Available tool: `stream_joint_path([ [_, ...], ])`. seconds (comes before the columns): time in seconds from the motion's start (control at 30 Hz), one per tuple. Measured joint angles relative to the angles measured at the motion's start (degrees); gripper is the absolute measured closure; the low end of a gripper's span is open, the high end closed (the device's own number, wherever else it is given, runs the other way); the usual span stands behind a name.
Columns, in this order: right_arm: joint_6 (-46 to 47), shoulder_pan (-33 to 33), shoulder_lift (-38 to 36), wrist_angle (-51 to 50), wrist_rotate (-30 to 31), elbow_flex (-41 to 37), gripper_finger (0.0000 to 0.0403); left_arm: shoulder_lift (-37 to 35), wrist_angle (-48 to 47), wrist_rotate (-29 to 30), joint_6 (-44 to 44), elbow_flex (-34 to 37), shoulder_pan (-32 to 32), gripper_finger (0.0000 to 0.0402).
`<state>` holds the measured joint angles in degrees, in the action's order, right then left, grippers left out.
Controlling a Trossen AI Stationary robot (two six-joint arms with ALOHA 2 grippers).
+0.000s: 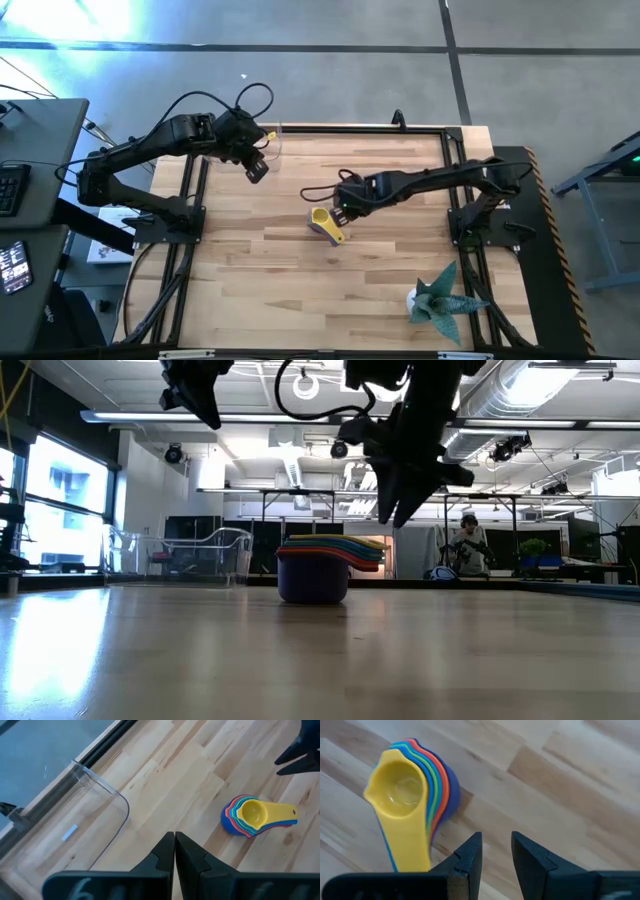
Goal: Nest measuring cups in basket
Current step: Stack the yellow measuring cup on top of the blue measuring cup
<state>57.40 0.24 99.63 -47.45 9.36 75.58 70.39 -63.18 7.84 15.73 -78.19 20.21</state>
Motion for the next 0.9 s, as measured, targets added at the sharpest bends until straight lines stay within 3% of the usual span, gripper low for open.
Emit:
stream_joint_path([
  [0.3,10.6,2.7,0.4,8.9,-0.9,-6.7,0.0307,0.0,0.0,0.0,-4.0,0.0,0.0,0.0399],
  [0.9,20.7,5.9,7.0,20.8,-3.9,-7.1,0.0307,0.0,0.0,-0.1,-7.3,0.0,0.0,0.0399],
])
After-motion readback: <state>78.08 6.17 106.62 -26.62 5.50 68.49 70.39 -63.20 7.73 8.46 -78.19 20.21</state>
